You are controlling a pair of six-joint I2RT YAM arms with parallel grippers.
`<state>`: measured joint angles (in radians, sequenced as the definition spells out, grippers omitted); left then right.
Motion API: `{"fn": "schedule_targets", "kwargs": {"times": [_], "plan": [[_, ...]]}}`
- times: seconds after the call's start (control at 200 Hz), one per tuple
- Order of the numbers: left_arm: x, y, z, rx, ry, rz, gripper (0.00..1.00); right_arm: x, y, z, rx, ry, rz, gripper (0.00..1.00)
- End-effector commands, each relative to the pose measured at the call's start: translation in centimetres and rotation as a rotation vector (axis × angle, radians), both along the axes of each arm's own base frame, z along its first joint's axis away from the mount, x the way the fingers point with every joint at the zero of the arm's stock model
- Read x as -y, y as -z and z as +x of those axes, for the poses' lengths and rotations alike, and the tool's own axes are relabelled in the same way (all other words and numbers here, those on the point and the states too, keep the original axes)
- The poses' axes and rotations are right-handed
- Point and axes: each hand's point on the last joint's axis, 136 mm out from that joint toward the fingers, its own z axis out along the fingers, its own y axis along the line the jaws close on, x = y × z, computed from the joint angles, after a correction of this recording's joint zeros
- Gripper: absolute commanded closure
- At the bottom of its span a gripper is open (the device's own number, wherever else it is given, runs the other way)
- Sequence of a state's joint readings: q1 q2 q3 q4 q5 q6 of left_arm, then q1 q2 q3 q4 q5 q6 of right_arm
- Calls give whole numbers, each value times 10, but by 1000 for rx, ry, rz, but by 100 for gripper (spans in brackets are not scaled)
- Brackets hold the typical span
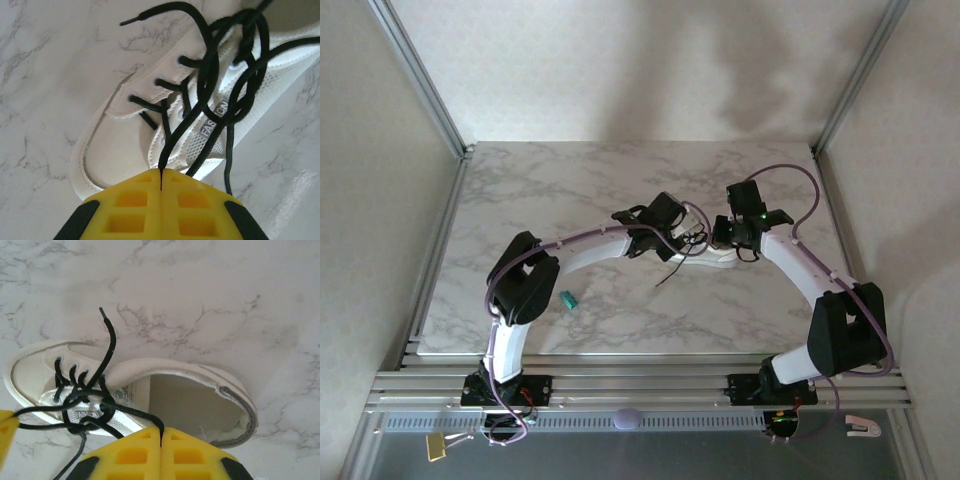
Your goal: Tie the shoes
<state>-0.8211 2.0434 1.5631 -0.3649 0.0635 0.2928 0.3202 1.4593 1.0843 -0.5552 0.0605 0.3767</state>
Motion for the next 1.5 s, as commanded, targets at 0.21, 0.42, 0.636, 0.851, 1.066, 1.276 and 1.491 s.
{"fn": "schedule_targets", "kwargs": {"times": [0.21, 0.42, 0.636, 0.851, 1.066, 1.276, 1.491], "plan": [[-14, 17, -6, 60, 86, 203, 100, 11, -5, 9, 3, 8, -65, 100], [-17, 17, -7, 71, 92, 217, 100, 15, -4, 11, -3, 19, -62, 100], [-26, 18, -5, 89, 74, 251, 100, 27, -3, 9, -16, 62, -87, 100], [-24, 9, -2, 99, 58, 217, 100, 12, -5, 8, -4, 5, -7, 100], [0, -42, 0, 98, 41, -40, 57, -18, -6, 3, 2, -99, 142, 100], [-19, -88, 6, 82, -25, -287, 45, -15, -6, 2, -3, -66, 145, 100], [-7, -75, -16, -48, 53, -425, 56, -16, -9, 4, -52, -14, 181, 100]]}}
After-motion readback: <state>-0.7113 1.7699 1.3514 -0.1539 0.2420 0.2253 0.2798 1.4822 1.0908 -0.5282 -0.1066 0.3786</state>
